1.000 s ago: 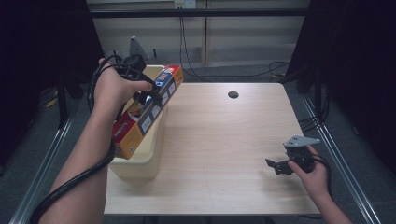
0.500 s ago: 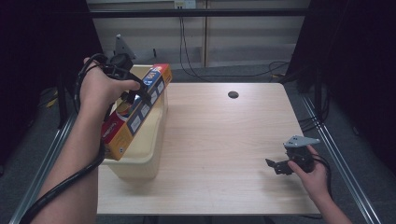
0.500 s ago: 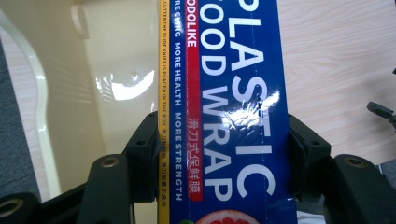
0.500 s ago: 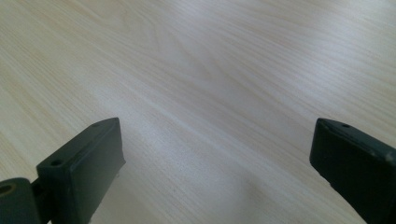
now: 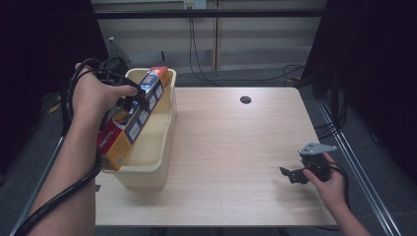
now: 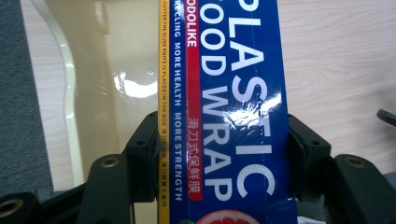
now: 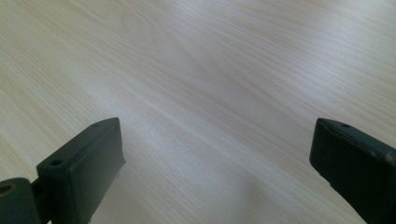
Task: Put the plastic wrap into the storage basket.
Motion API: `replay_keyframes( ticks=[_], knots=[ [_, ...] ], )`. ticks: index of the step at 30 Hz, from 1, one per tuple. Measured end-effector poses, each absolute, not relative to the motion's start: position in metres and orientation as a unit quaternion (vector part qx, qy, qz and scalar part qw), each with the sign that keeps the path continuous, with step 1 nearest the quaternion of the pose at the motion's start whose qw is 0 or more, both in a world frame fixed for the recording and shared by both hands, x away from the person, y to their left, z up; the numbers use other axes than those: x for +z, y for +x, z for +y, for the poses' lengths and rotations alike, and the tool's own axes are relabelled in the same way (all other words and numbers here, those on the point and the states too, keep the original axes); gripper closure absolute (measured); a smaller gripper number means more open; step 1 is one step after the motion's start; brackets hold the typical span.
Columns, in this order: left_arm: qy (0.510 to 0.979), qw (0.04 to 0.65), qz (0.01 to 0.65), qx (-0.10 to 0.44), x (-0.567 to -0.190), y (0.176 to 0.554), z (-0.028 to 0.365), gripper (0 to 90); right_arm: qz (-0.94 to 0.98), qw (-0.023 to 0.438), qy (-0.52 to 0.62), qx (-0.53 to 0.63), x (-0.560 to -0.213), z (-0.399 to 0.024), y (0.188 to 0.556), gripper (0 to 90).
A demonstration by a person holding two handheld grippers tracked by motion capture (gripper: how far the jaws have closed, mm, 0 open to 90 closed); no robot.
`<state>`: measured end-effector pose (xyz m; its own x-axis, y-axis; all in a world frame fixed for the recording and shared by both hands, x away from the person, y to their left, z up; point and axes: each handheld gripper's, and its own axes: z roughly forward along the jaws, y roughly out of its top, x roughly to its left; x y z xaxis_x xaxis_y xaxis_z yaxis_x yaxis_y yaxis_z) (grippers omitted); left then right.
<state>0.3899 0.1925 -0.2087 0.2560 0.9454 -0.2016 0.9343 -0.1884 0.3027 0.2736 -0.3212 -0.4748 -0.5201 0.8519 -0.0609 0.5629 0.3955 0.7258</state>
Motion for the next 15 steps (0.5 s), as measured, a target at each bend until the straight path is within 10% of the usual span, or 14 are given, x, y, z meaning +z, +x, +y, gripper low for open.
replay_keyframes(
  ticks=[15],
  knots=[
    [0.757, 0.172, 0.629, 0.025, -0.22, 0.391, 0.201, 40.6, 0.808, 0.216, 0.434, 0.334, -0.474, -0.321, 0.273, 2.5]
  ],
)
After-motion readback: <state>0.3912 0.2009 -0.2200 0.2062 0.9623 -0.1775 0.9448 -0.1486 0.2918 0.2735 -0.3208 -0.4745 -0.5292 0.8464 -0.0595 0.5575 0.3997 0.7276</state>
